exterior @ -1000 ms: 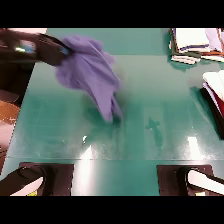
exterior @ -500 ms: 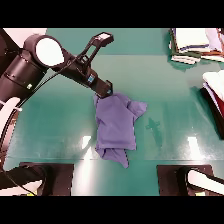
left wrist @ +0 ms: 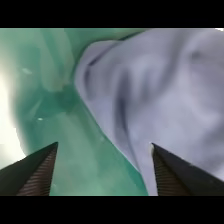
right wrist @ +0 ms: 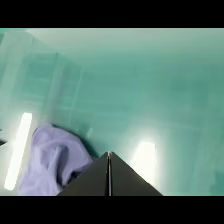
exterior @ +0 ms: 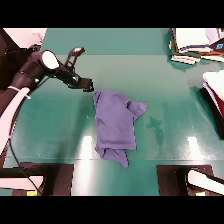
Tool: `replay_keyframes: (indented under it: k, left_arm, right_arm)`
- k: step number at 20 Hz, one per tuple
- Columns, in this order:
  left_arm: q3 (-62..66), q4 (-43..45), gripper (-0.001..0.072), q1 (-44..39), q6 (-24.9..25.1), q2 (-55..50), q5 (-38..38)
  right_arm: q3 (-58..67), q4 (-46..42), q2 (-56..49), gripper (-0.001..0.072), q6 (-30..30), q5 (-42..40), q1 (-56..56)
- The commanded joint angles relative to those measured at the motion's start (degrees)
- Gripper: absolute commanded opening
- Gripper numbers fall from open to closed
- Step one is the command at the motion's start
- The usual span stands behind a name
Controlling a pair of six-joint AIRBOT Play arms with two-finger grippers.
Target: Fold the shirts.
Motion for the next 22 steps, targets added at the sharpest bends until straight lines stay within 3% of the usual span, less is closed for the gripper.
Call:
replay_keyframes:
  k: [1,5,6,8,9,12,13,16,17,18,19,22]
  left_arm:
    - [-1.8,-7.6,0.0662,1.7,2.2,-7.3,6.7]
    - [-1.8,-17.7,0.066,1.7,6.1,-11.0,11.6]
    - [-1.8,-17.9,0.0595,1.7,6.1,-11.1,12.0]
    - [-1.8,-18.3,0.0335,1.7,7.5,-11.1,12.2]
    - [-1.8,-18.3,0.025,1.7,7.5,-11.1,12.2]
    - [-1.8,-18.3,0.0222,1.7,7.4,-11.1,12.2]
    - [-1.8,-18.3,0.0036,1.7,7.6,-11.1,12.1]
    - [-0.5,-16.7,0.0028,1.9,7.4,-10.9,9.4]
    - [0.5,-15.0,0.0028,2.1,7.3,-10.3,7.8]
    - [1.5,-12.4,0.0028,2.4,7.3,-8.8,6.7]
    - [2.3,-9.6,0.0027,2.6,7.2,-6.9,6.1]
    - [2.8,-3.6,0.0028,2.6,7.2,-0.5,5.3]
  right_arm:
    - [-2.7,0.0,0.0,0.0019,0.1,0.6,0.1]
    - [-6.4,0.0,0.0,0.0018,0.1,0.9,1.7]
    - [-7.8,-0.1,0.0,0.0018,0.0,0.7,2.8]
    - [-11.5,-0.2,0.0,0.0018,-0.2,0.1,5.5]
    - [-13.4,-0.2,0.0,0.0019,-0.2,-0.7,6.7]
    - [-20.5,-0.2,0.0,0.0018,-0.2,-2.9,10.8]
    - [-22.8,-0.2,0.0,0.0018,-0.3,-3.5,12.1]
    - [-30.2,-0.2,0.0,0.0021,-2.1,-4.3,16.7]
    - [-32.7,-0.1,0.0,0.0077,-2.1,-4.3,18.4]
    - [-35.6,-0.2,0.0,0.0341,-2.1,-4.7,20.3]
    - [-38.4,-0.2,0.0,0.0528,-2.1,-5.8,21.9]
    - [-47.1,-0.1,-0.1,0.0539,-2.9,-12.3,27.2]
